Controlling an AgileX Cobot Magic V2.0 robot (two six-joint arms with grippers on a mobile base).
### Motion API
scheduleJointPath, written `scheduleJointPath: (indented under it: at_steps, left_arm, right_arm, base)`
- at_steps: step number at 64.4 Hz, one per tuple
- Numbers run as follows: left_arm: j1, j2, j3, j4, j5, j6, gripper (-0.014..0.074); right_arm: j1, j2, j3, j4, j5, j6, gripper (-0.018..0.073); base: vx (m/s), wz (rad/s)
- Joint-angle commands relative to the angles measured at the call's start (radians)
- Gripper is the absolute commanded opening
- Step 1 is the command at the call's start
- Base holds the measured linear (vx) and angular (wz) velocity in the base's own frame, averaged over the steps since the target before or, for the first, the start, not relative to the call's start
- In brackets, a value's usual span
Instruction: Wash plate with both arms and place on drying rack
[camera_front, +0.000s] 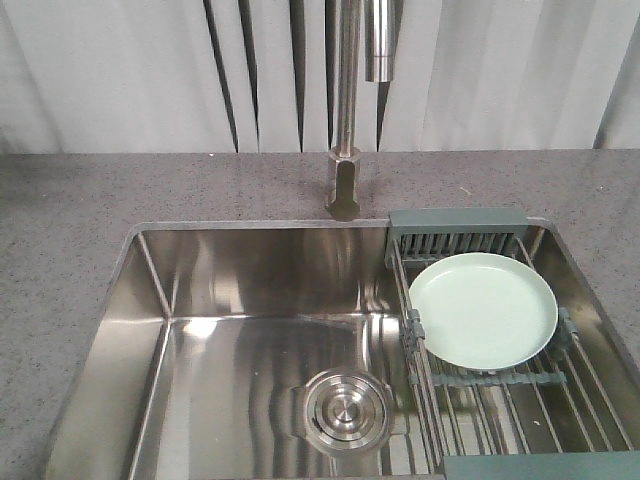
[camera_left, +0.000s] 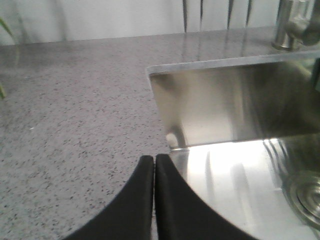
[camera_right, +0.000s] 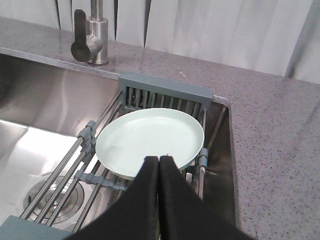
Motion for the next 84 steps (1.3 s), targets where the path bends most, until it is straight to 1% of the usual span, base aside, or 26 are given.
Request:
scheduleJointPath:
  at_steps: [1, 10, 16, 20, 23, 26, 27, 32, 39, 43, 47, 56, 60, 63, 66, 73, 84]
  left_arm:
    - [0.053, -0.021, -0.005, -0.034, -0.096, -0.001, 0.0000]
    - [0.107, -0.044, 0.028, -0.048, -0.096, -0.001, 0.0000]
    - [0.141, -0.047, 0.059, -0.100, -0.114, 0.008, 0.0000]
    - [0.159, -0.047, 0.059, -0.156, -0.095, 0.052, 0.0000]
    - [0.165, -0.047, 0.059, -0.201, -0.097, 0.109, 0.0000]
    - [0.168, -0.047, 0.059, -0.240, -0.103, 0.179, 0.0000]
    - [0.168, -0.047, 0.059, -0.265, -0.107, 0.208, 0.0000]
    - [0.168, -0.059, 0.059, -0.296, -0.108, 0.271, 0.0000]
    - [0.168, -0.121, 0.059, -0.286, -0.098, 0.265, 0.0000]
    - [0.168, -0.178, 0.059, -0.261, -0.088, 0.246, 0.0000]
    - [0.168, -0.224, 0.059, -0.254, -0.067, 0.241, 0.0000]
    - [0.167, -0.218, 0.059, -0.240, -0.057, 0.212, 0.0000]
    - [0.165, -0.218, 0.059, -0.240, -0.049, 0.181, 0.0000]
    - [0.152, -0.218, 0.059, -0.228, -0.046, 0.165, 0.0000]
    - [0.126, -0.218, 0.059, -0.214, -0.046, 0.152, 0.0000]
    - [0.086, -0.218, 0.059, -0.212, -0.044, 0.149, 0.0000]
    - [0.087, -0.218, 0.059, -0.213, -0.035, 0.149, 0.0000]
  right_arm:
    - [0.003, 0.008, -0.026, -0.004, -0.071, -0.010, -0.0009]
    - [0.003, 0.008, -0.026, -0.004, -0.071, -0.010, -0.0009]
    - [0.003, 0.008, -0.026, -0.004, -0.071, -0.010, -0.0009]
    - [0.003, 0.008, -0.026, -0.004, -0.071, -0.010, -0.0009]
    - [0.003, 0.008, -0.026, -0.004, -0.073, -0.010, -0.0009]
    - [0.003, 0.008, -0.026, -0.004, -0.074, -0.010, -0.0009]
    - [0.003, 0.008, -0.026, -0.004, -0.074, -0.010, -0.0009]
    - [0.003, 0.008, -0.026, -0.004, -0.074, -0.010, -0.0009]
    - [0.003, 0.008, -0.026, -0.004, -0.074, -0.010, -0.0009]
    - [0.003, 0.008, -0.026, -0.004, -0.074, -0.010, -0.0009]
    - [0.003, 0.008, -0.026, -0.004, -0.074, -0.010, -0.0009]
    - [0.003, 0.008, -0.026, -0.004, -0.074, -0.010, -0.0009]
    - [0.003, 0.008, -0.026, -0.004, -0.074, -0.010, -0.0009]
    - [0.003, 0.008, -0.026, -0.004, -0.074, -0.010, -0.0009]
    - [0.003, 0.008, -0.026, -0.004, -0.074, -0.010, -0.0009]
    - [0.003, 0.008, -0.026, -0.004, -0.074, -0.010, -0.0009]
    - [0.003, 0.008, -0.026, -0.004, -0.074, -0.010, -0.0009]
  base:
    - [0.00, 0.00]
    - [0.00, 0.00]
    - [0.00, 0.00]
    - [0.00, 0.00]
    - [0.00, 0.00]
    - [0.00, 0.00]
    - [0.00, 0.00]
    - [0.00, 0.00]
    - [0.00, 0.00]
    - [0.00, 0.00]
    - [0.00, 0.00]
    - [0.00, 0.00]
    - [0.00, 0.00]
    - [0.00, 0.00]
    - [0.00, 0.00]
    - [0.00, 0.00]
    - [0.00, 0.00]
